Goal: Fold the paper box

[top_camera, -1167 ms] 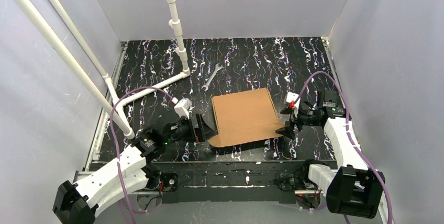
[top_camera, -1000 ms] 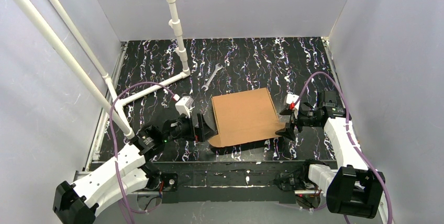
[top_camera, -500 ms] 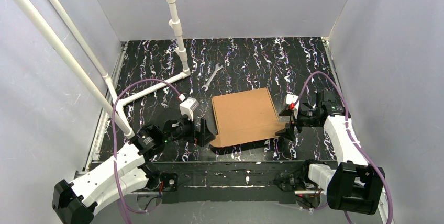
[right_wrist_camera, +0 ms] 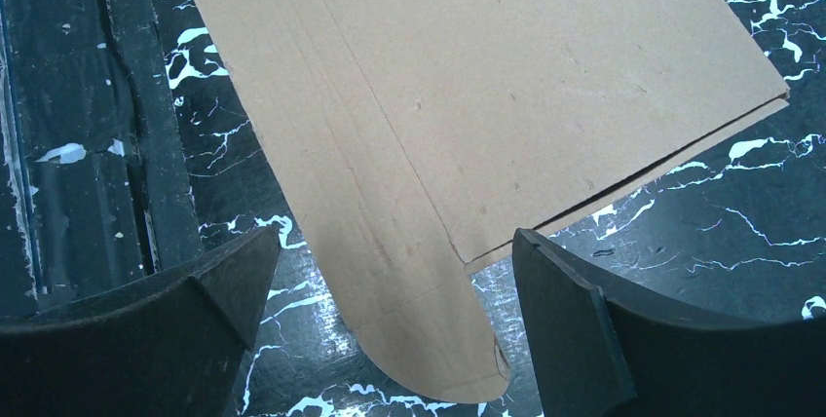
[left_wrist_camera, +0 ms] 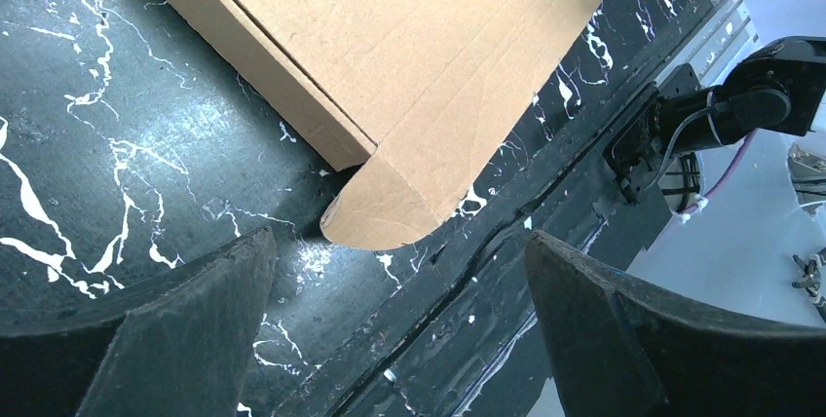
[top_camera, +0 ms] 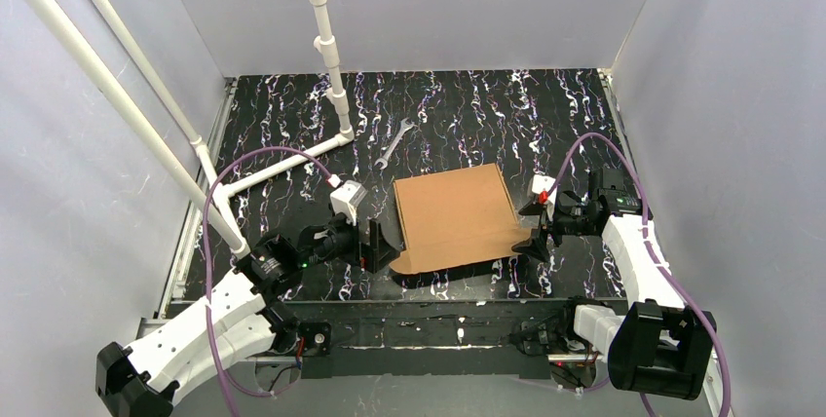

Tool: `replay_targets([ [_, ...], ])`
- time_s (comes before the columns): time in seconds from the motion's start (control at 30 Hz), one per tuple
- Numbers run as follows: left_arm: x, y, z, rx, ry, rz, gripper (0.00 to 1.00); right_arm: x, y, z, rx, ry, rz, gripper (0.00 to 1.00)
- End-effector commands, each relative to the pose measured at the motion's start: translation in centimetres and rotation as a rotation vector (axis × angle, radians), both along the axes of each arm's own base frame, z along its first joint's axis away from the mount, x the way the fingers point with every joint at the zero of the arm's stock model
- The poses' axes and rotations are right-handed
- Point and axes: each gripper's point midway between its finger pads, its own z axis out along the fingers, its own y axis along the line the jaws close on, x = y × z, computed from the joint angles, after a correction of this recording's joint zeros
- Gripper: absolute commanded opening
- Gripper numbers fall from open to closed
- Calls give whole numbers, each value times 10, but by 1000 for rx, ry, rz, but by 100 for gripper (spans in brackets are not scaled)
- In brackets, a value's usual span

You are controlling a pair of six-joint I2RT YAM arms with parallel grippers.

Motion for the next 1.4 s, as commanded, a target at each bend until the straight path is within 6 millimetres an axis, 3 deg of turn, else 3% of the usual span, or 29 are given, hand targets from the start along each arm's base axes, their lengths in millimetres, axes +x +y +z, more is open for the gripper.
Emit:
replay_targets([
  [0.0, 0, 0, 5, 2, -48, -30, 97, 3, 1, 5, 16, -17, 1, 98],
  [0.53, 0, -8, 5, 96, -154, -111, 96, 2, 0, 3, 14, -9, 0, 98],
  [1.17, -6, -22, 0, 365, -551, -283, 95, 0, -2, 5, -12, -35, 21, 100],
  [1.37, -3, -17, 7, 308, -525, -178, 94, 0, -11, 8, -87, -44, 11, 100],
])
